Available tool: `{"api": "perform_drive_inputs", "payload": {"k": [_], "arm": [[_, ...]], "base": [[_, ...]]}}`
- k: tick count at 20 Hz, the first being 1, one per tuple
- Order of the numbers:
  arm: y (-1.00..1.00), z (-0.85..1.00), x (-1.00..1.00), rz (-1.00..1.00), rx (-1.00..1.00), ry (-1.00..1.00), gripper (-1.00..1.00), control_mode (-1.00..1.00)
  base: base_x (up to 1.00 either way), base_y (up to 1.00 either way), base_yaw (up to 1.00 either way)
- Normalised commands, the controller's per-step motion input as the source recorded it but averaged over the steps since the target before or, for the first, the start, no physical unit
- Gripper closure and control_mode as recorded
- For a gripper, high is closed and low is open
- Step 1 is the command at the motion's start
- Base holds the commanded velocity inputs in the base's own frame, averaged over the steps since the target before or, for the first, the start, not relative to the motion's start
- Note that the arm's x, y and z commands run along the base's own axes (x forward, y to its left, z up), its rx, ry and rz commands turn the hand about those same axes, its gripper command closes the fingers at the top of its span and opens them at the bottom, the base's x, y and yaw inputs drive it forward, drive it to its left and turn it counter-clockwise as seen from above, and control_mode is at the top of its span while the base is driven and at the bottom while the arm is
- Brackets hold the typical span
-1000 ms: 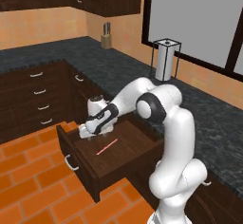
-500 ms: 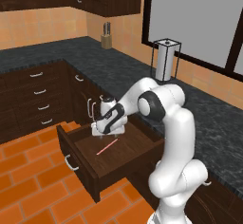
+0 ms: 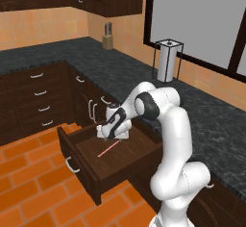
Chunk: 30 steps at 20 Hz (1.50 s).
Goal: Take a straw from the drawer in front and place it inside the glass cup on the dining counter.
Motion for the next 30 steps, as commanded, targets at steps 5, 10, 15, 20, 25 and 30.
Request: {"api": "perform_drive_inputs", "payload": {"k": [5,10,15,20,25,30], "arm": [[0.00,-0.42,0.24,-0.13,0.00,0.00,-1.00,-1.00],[0.00,-0.41,0.00,-0.11,0.00,0.00,-1.00,-1.00],[0.00,-0.48,0.00,-0.08,0.00,0.00,-1.00,-1.00],[0.00,-0.59,-0.04,-0.05,0.00,0.00,1.00,-1.00],[0.00,-0.45,-0.01,-0.03,0.00,0.01,1.00,-1.00],[0.00,-0.07,0.00,0.00,0.01,0.02,1.00,-1.00]], "base": [[0.00,0.00,0.00],[0.00,0.00,0.00],[0.00,0.00,0.00],[0.00,0.00,0.00],[0.00,0.00,0.00],[0.00,0.00,0.00]]}}
